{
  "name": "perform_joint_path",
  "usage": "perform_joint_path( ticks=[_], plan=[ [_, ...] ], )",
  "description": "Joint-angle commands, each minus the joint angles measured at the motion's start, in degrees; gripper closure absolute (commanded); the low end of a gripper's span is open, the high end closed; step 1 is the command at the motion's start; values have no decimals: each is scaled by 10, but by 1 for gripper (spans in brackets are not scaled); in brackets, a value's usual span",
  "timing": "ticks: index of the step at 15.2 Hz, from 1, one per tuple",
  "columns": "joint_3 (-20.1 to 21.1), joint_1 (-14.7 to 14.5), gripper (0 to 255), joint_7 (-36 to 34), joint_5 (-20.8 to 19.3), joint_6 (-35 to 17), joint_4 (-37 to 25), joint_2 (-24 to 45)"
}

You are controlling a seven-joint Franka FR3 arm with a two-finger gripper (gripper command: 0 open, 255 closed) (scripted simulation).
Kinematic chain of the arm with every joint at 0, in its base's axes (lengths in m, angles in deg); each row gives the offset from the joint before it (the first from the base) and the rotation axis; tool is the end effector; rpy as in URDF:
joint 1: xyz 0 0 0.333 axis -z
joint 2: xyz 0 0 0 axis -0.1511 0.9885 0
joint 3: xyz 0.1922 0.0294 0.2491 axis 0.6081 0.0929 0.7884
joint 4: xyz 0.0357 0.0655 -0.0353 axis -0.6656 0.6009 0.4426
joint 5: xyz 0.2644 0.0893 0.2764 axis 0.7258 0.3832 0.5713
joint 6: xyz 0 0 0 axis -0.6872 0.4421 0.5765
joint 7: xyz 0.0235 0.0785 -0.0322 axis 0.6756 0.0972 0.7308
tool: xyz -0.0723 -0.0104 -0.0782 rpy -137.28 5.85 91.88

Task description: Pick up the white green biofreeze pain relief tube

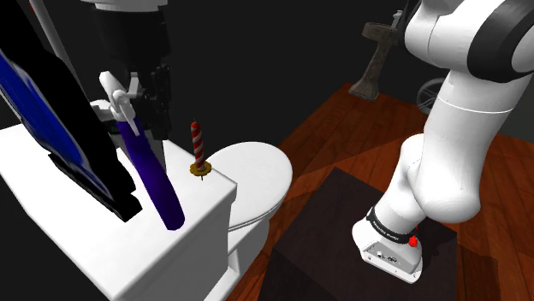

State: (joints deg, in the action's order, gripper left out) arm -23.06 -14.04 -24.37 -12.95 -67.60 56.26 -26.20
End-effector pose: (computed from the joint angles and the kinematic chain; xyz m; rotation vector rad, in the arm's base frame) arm 0.4439 0.4142 0.6047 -2.8657 -1.1787 0.0979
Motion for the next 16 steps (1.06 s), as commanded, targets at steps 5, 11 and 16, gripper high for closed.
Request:
perform_joint_path(
  ticks=[5,11,16],
  plan=[
    [2,-7,255,-6,-7,51,-68,19],
    [4,-21,255,-14,-21,114,-162,51],
    [5,-33,255,-19,-31,153,-225,76]
  ],
)
